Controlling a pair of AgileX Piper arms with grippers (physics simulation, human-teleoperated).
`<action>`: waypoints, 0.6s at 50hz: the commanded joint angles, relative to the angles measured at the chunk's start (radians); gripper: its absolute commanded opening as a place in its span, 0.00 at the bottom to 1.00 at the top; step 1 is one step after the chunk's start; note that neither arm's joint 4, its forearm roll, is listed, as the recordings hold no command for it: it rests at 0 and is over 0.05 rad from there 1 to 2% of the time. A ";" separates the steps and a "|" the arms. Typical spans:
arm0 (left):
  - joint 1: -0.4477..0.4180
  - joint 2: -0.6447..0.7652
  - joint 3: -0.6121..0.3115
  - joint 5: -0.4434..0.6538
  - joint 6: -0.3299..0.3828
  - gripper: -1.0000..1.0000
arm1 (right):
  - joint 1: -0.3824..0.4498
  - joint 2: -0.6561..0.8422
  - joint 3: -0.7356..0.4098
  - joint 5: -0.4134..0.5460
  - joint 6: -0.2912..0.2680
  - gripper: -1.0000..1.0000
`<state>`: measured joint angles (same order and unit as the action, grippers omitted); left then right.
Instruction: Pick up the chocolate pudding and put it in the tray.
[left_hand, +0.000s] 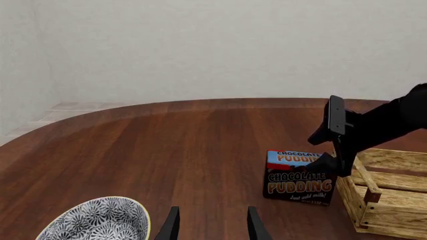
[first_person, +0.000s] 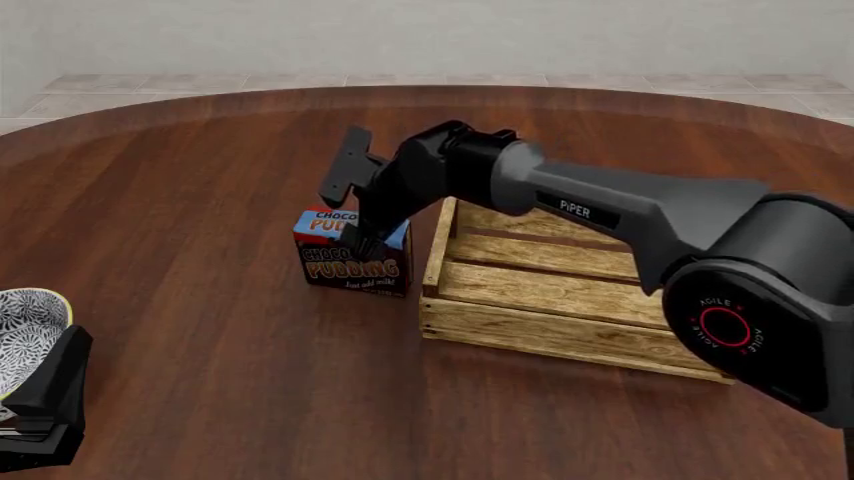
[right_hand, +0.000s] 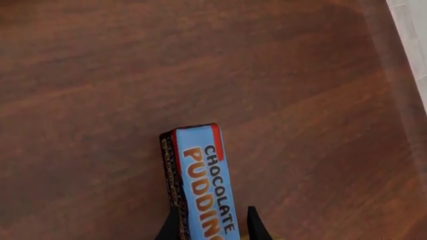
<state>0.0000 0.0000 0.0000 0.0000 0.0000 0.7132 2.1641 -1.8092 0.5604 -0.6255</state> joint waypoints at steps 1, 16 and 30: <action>0.000 0.000 0.000 0.000 0.000 1.00 | -0.003 0.003 0.005 -0.007 0.003 1.00; 0.000 0.000 0.000 0.000 0.000 1.00 | -0.008 0.005 0.016 -0.017 0.009 1.00; 0.000 0.000 0.000 0.000 0.000 1.00 | -0.014 0.011 0.020 -0.026 0.015 1.00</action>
<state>0.0000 0.0000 0.0000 0.0000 0.0000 0.7035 2.1719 -1.7952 0.5427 -0.6150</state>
